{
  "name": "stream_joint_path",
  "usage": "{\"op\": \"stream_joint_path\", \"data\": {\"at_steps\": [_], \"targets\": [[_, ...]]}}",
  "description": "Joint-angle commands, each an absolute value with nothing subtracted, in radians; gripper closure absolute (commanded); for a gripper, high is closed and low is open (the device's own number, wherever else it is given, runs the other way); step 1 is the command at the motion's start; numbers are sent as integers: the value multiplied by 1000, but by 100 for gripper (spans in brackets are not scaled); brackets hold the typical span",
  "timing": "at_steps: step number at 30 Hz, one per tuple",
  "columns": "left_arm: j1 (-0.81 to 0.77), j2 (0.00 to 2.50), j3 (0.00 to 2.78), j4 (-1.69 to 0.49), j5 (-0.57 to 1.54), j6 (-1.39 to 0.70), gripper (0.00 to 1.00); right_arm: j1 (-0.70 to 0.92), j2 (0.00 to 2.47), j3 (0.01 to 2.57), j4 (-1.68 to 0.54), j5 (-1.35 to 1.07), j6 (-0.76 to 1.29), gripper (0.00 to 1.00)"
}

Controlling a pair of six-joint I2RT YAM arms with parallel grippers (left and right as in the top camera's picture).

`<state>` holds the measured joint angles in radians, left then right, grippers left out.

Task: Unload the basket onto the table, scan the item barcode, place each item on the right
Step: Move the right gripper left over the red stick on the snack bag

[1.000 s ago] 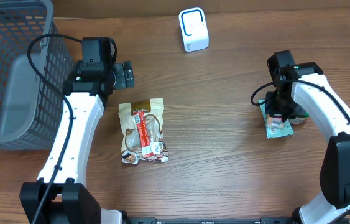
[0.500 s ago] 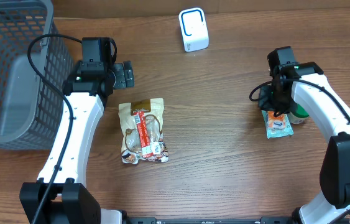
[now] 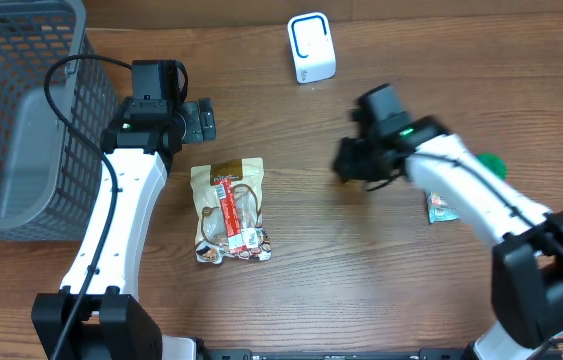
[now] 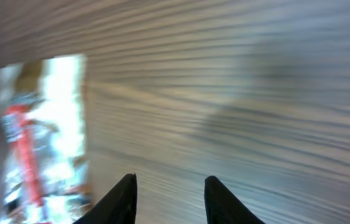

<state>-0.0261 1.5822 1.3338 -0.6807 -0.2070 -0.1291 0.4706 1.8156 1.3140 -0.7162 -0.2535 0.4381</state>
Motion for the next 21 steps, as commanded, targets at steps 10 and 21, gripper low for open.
{"op": "stream_joint_path", "data": {"at_steps": [10, 21], "targets": [[-27, 1582, 1344, -678, -217, -135, 0, 953, 1810, 1308, -453, 1, 529, 65], [-27, 1582, 1344, -678, -217, -135, 0, 1081, 1882, 1308, -368, 93, 528, 68]]}}
